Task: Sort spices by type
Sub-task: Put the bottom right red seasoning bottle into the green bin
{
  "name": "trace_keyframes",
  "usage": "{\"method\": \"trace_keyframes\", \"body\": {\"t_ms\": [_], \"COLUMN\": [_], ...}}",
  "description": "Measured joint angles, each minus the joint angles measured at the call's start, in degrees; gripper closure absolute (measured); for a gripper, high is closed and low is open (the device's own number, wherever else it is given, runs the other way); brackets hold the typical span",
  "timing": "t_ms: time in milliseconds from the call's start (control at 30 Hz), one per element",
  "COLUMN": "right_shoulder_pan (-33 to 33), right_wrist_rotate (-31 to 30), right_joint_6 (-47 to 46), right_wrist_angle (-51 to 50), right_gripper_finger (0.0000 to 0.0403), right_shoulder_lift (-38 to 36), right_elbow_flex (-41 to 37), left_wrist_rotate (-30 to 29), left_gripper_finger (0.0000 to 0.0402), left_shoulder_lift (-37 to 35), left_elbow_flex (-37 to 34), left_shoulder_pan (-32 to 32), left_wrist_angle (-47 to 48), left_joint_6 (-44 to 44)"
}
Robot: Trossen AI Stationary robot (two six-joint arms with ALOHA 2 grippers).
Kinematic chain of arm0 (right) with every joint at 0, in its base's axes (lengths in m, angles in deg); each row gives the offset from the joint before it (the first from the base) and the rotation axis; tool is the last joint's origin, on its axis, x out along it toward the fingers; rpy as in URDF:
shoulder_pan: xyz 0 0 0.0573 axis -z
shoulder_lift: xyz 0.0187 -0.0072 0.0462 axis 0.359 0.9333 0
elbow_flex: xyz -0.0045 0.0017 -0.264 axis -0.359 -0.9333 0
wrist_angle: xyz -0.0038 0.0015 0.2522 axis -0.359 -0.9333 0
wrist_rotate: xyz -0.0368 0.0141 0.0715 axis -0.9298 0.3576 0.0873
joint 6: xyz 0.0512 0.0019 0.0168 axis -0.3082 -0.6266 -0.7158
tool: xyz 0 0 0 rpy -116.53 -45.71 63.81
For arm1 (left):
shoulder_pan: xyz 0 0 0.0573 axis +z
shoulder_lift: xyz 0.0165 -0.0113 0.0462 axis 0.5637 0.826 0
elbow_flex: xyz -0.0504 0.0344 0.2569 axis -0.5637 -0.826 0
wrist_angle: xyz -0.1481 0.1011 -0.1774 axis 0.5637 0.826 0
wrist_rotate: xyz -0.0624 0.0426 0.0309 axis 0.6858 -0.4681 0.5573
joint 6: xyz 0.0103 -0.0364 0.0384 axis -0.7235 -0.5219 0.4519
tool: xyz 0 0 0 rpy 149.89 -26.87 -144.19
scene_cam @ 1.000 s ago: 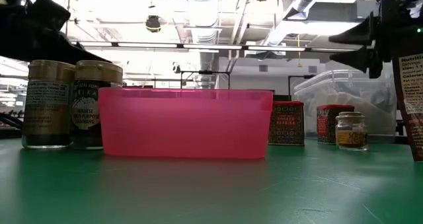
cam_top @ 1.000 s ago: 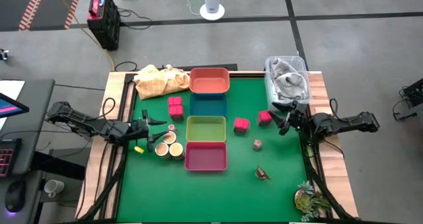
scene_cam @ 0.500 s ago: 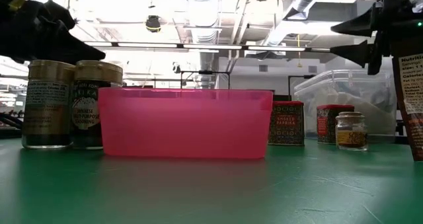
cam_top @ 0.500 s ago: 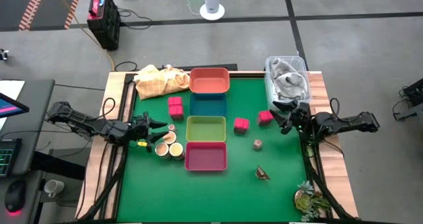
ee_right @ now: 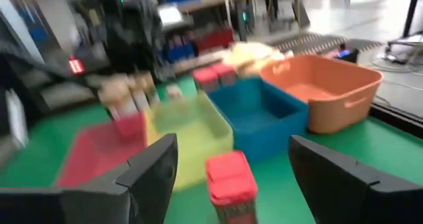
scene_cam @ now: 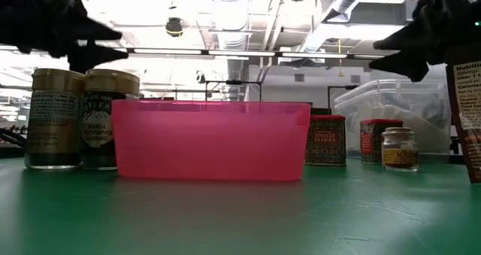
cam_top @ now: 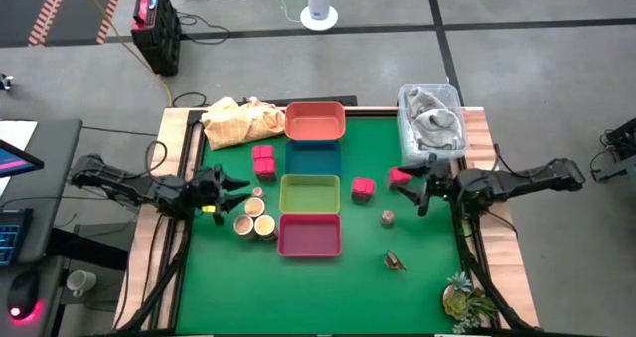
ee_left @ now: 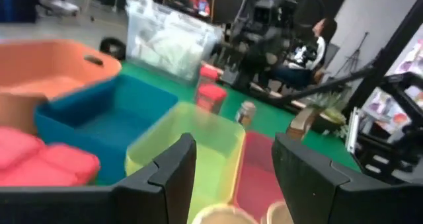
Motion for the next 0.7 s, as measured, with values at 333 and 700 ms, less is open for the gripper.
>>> {"method": "trace_keyframes", "body": {"t_ms": [333, 700], "right_shoulder_pan": [3.9, 10.2], "right_wrist_rotate": [-0.2, 10.2], "right_joint_6": [11.7, 18.6], "right_wrist_angle": [-1.2, -10.6], "right_gripper_finger": [0.0091, 0.0056], "right_shoulder_lift": [25.2, 48.9], "right_elbow_flex": [12.6, 30.0], "left_wrist_rotate": [-0.5, -9.9], "left_gripper_finger": [0.0214, 0.0171], "left_shoulder_lift": [0.1, 8.1], "left_elbow_flex": [9.5, 10.4], "left_shoulder_pan": [5.6, 10.2], "left_wrist_angle": [11.5, 0.1], "left_joint_6": [4.6, 16.9]}}
